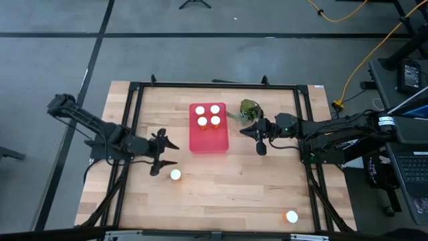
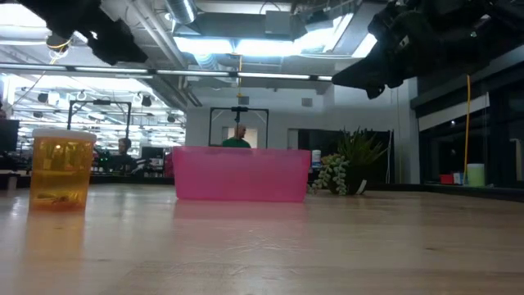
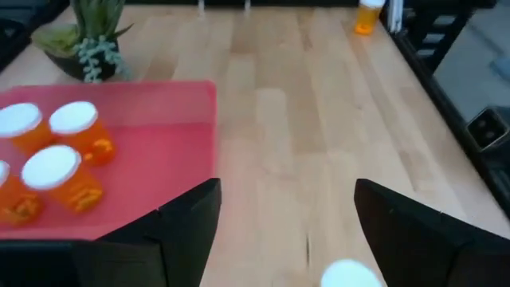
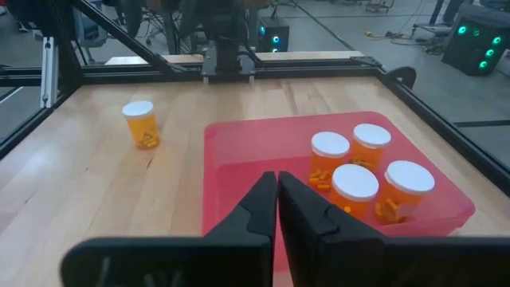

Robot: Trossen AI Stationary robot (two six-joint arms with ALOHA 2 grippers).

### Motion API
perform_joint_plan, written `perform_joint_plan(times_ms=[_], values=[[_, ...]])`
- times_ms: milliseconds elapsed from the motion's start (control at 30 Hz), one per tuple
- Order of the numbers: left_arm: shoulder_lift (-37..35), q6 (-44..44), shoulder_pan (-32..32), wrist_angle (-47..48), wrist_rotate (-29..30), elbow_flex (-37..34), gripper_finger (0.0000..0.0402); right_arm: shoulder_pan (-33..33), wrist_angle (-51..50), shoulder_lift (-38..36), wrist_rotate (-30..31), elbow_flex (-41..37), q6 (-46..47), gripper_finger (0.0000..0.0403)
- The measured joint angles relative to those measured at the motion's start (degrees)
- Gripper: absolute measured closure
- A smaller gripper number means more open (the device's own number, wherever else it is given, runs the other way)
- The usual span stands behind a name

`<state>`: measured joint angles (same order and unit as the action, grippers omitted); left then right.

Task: Pick and place pill bottles into a basket
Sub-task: Put the orange pill bottle into the red bin

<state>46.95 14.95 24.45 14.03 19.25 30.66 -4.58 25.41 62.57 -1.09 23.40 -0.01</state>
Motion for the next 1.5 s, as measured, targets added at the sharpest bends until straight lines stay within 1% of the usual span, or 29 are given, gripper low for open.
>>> perform_joint_plan(times_ms=[67, 200, 367, 433, 533, 667, 767, 967, 1067, 1233, 1333, 1500], values=[[1.4, 2.5, 2.8, 0.9, 2.3, 1.1, 0.0119, 0.0, 0.0, 0.0, 0.0, 0.0, 0.0, 0.0383], [5.0, 11.2, 7.9, 1.6, 3.8, 2.3, 0.0119, 0.0, 0.0, 0.0, 0.0, 0.0, -0.2, 0.0383], [12.0, 20.1, 12.9, 3.1, 6.4, 2.4, 0.0119, 0.0, 0.0, 0.0, 0.0, 0.0, -0.3, 0.0383], [14.7, 23.5, 13.5, 2.9, 5.6, 2.4, 0.0119, 0.0, -0.1, 0.0, 0.0, 0.0, -0.3, 0.0383], [17.8, 27.8, 14.3, 3.0, 2.5, 2.4, 0.0119, 0.0, -0.3, 0.0, 0.0, 0.0, -0.3, 0.0383], [20.8, 31.5, 14.6, 3.1, -0.3, 2.4, 0.0119, 0.0, -0.3, 0.0, 0.0, 0.0, -0.2, 0.0383], [22.0, 32.7, 14.6, 2.9, -0.6, 2.5, 0.0119, 0.0, -0.4, 0.0, -0.1, 0.0, -0.1, 0.0383], [22.5, 32.8, 14.6, 4.1, 1.5, 2.4, 0.0119, 0.4, -0.5, 0.0, -1.4, 0.0, -0.1, 0.0383], [22.4, 31.5, 14.4, 3.9, 2.3, 2.3, 0.0119, 1.0, -0.5, 0.0, -1.6, 0.0, -0.1, 0.0382], [22.4, 32.1, 14.0, 4.0, -0.5, 2.6, 0.0119, 1.5, -0.6, 0.0, -1.6, 0.0, -0.2, 0.0382], [22.3, 31.9, 14.0, 3.9, -0.9, 3.3, 0.0119, 1.5, -0.6, 0.0, -1.6, 0.0, -0.2, 0.0382], [22.3, 30.9, 14.0, 4.1, 1.7, 3.5, 0.0119, 1.5, -0.6, 0.0, -1.6, 0.0, 0.1, 0.0382]])
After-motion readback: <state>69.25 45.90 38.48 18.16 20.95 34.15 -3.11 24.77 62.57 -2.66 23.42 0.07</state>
